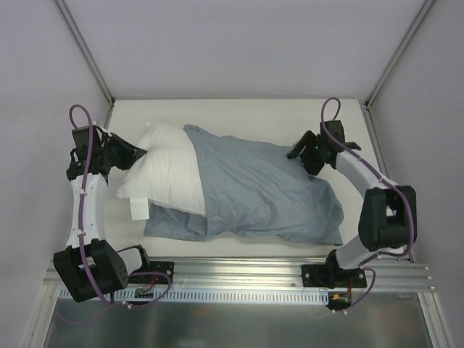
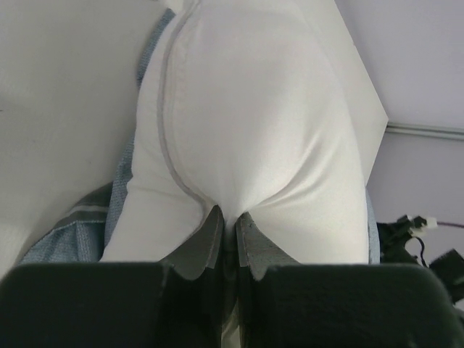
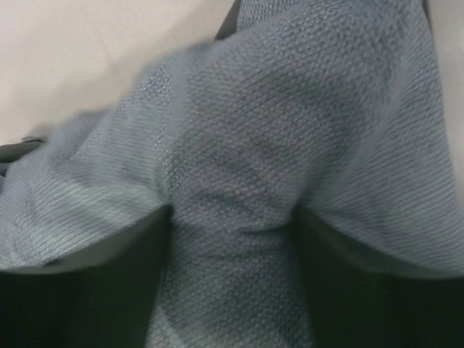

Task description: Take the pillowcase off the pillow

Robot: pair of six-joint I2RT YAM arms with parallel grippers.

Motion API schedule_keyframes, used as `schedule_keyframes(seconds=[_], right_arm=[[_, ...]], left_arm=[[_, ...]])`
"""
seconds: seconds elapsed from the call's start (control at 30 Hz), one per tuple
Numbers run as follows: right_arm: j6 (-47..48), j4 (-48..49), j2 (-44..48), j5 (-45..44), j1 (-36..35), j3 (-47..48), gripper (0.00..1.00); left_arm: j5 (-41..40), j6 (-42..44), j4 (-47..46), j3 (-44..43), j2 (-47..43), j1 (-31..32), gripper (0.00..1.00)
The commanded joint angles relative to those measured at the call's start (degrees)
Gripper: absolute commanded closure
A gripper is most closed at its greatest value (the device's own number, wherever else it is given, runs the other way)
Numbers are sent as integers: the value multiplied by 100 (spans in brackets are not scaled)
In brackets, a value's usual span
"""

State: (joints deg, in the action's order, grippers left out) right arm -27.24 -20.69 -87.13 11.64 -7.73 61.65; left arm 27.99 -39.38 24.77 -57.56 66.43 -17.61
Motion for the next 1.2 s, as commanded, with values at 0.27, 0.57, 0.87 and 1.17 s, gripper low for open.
schedule_keyframes(seconds=[0.27, 0.57, 0.87, 1.17], right_arm=[[-273, 276, 608, -574, 112, -161, 99], [272, -277, 1910, -400, 1641, -549, 99], [835, -1025, 2271, -663, 1748, -91, 99], [571, -436, 2473, -242, 1748, -760, 99]], left_arm=[[444, 97, 141, 96, -518, 47, 100], [857, 79, 344, -203, -702, -366, 100], [1121, 220, 607, -344, -1053, -1034, 100], [1174, 255, 607, -203, -1115, -1087, 100]])
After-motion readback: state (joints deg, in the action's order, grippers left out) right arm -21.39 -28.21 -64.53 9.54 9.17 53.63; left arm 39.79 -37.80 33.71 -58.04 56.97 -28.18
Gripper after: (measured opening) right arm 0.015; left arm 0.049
